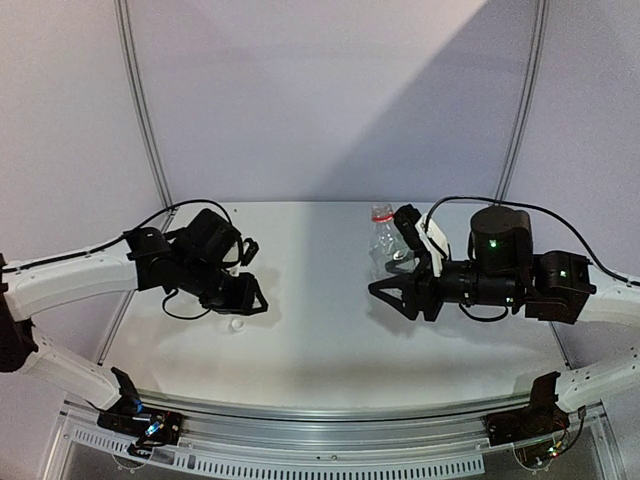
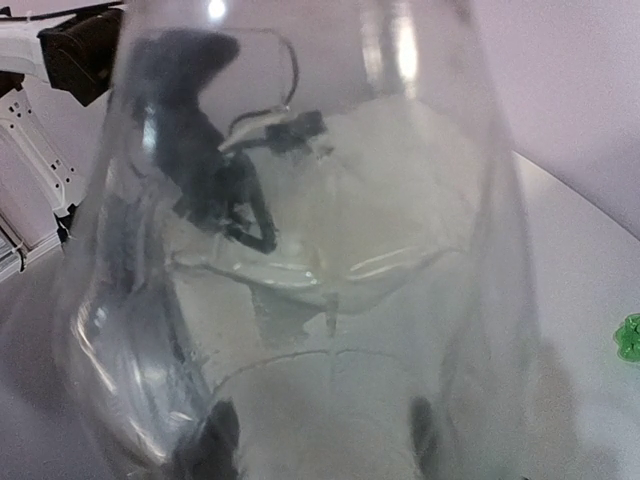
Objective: Unscrew the bottle caps
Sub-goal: Place the bottle cap at the center of the board.
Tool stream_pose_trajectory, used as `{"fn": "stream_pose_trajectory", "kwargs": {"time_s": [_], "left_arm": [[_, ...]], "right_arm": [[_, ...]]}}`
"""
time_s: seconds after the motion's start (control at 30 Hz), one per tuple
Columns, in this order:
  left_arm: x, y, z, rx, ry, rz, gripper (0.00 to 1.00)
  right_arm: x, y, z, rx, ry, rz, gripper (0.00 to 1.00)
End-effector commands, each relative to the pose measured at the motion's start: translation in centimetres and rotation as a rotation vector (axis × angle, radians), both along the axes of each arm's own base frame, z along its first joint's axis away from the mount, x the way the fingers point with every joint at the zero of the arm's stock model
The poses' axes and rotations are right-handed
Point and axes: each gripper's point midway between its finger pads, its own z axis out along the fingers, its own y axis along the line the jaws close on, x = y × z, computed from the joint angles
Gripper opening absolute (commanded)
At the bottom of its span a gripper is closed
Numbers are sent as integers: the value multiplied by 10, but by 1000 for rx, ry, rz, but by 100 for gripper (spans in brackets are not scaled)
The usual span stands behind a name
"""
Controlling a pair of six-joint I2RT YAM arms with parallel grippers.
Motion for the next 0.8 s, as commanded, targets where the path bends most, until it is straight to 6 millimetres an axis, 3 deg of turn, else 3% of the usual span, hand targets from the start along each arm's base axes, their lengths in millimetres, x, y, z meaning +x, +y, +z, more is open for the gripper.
{"fn": "stream_pose_trajectory", "kwargs": {"time_s": [0.0,0.3,0.63,0.77], "left_arm": [[12,-1,-19,43,52,-13,16],[25,7,-63,160,134,-17,16],[41,28,-112,357,133,4,17],[45,30,-119,378,121,7,17]], "right_arm": [[1,-8,2,8,7,-36,0],[2,-11,-3,-11,15,-45,0],[2,-11,-10,-33,25,-48,0],[2,-12,-12,-45,25,-52,0]]}}
